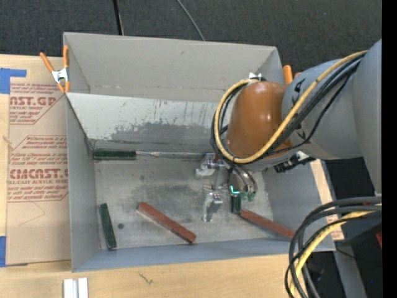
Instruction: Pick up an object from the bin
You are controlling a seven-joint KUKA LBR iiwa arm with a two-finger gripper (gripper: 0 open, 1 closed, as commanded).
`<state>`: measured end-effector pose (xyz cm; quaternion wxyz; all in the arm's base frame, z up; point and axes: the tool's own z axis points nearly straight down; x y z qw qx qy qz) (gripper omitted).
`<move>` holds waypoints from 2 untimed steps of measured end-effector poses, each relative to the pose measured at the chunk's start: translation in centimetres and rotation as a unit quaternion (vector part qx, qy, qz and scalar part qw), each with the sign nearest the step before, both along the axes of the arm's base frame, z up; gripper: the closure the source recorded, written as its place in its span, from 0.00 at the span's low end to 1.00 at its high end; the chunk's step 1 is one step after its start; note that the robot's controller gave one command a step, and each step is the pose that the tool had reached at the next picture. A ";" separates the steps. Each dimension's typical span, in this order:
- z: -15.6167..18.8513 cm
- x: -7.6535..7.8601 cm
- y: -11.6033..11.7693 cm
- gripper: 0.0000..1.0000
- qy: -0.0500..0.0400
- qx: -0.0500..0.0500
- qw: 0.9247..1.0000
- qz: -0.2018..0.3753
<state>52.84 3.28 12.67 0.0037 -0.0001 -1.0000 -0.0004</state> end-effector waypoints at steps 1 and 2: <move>0.4 0.2 0.0 0.00 -0.004 0.000 1.000 0.000; -2.3 -1.9 3.3 0.00 -0.007 -0.001 0.996 -0.092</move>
Offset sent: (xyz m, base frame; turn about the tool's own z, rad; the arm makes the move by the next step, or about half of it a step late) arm -0.0475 0.0820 -0.0567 0.3609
